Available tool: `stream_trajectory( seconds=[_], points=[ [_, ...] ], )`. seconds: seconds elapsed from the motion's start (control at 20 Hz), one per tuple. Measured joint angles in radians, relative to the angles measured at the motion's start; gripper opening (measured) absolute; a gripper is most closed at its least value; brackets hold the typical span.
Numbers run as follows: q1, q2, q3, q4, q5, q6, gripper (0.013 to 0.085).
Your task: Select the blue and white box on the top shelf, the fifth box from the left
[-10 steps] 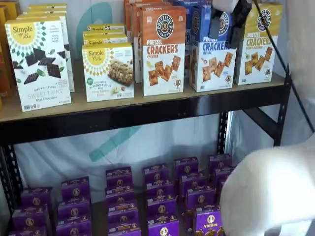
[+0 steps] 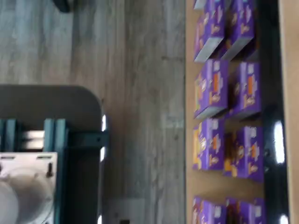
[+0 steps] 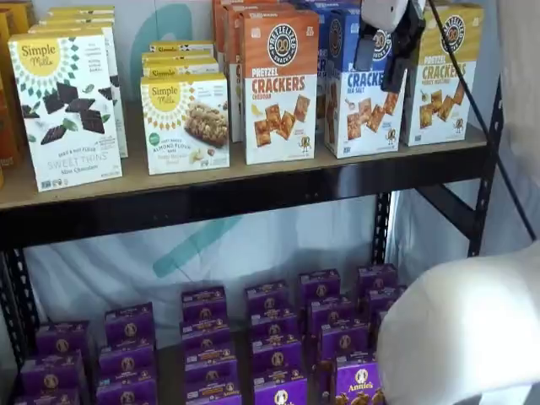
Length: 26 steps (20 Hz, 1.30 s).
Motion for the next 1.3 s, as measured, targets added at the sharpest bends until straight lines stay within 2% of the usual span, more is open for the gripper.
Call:
stream_trajectory(
  seconds=[0.2, 0.75, 1.3],
  points=[
    [-0.045, -0.011, 0.019, 0.093, -0.057, -0.012, 0.0850],
    [-0.074, -0.013, 0.049, 0.217, -0.207, -0.005, 0.0850],
    [-0.128, 0.057, -0.031, 0.317, -0.205, -0.014, 0.0850]
  ],
)
